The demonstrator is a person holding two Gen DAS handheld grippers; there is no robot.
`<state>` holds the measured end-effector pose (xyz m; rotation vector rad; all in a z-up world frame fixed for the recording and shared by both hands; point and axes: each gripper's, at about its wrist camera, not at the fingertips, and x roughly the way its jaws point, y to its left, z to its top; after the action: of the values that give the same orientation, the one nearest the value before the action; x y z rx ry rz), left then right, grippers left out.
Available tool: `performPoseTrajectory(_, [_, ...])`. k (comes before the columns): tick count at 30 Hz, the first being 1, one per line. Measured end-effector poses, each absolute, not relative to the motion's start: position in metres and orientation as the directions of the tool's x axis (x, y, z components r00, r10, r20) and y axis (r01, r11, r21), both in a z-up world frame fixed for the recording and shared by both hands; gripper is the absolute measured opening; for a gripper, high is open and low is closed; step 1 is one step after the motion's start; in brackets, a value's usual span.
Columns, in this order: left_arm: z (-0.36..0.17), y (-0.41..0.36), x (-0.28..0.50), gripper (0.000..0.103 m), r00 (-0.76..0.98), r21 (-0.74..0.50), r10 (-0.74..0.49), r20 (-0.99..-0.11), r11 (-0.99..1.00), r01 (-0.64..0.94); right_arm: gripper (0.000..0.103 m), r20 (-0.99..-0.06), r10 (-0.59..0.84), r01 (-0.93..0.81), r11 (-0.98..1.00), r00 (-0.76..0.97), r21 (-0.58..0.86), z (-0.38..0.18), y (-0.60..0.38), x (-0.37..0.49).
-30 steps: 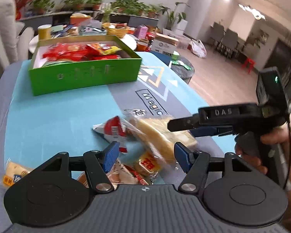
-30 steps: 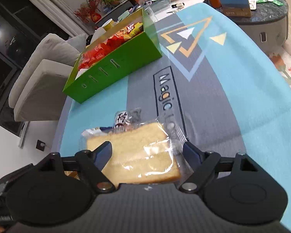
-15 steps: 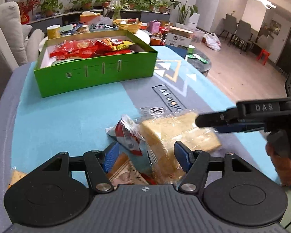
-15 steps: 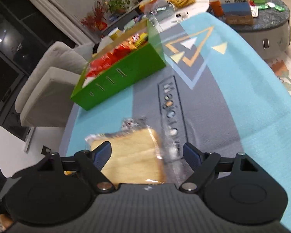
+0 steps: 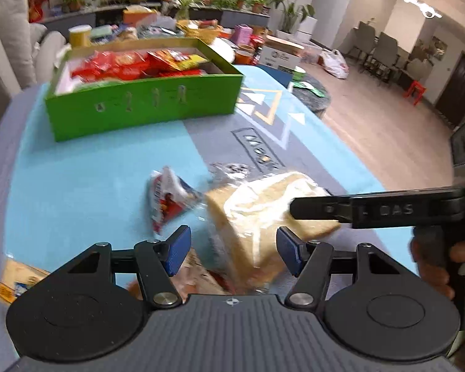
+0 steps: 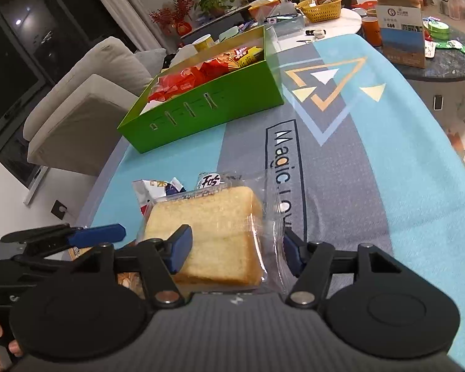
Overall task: Organize snacks
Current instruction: 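Grasp the wrapped bread slice with the right tool and lift it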
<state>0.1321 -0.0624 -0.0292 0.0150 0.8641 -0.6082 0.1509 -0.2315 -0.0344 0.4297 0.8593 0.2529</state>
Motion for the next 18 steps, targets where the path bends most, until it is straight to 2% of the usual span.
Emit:
performPoseTrajectory(4, [-0.036, -0.075, 0.128, 0.058, 0.512, -0.181, -0.487, -0.708, 0.825, 0.535, 0.039, -0.677, 0.376, -0.052, 0.893, 0.632, 0.447, -0.034, -0.225, 0.15])
performPoseTrajectory(6, [-0.035, -0.077, 0.126, 0.049, 0.516, -0.179, -0.495, -0.699, 0.82, 0.544, 0.04, -0.679, 0.369, -0.048, 0.896, 0.635, 0.442, -0.033, -0.224, 0.149])
performPoseTrajectory(9, [-0.029, -0.079, 0.122, 0.043, 0.533, -0.141, -0.486, -0.693, 0.816, 0.561, 0.039, -0.678, 0.366, -0.049, 0.898, 0.637, 0.438, -0.029, -0.22, 0.148])
performPoseTrajectory(18, [-0.005, -0.066, 0.127, 0.043, 0.61, -0.104, -0.481, -0.629, 0.83, 0.547, 0.04, -0.624, 0.375, -0.09, 0.894, 0.686, 0.439, -0.006, -0.206, 0.16])
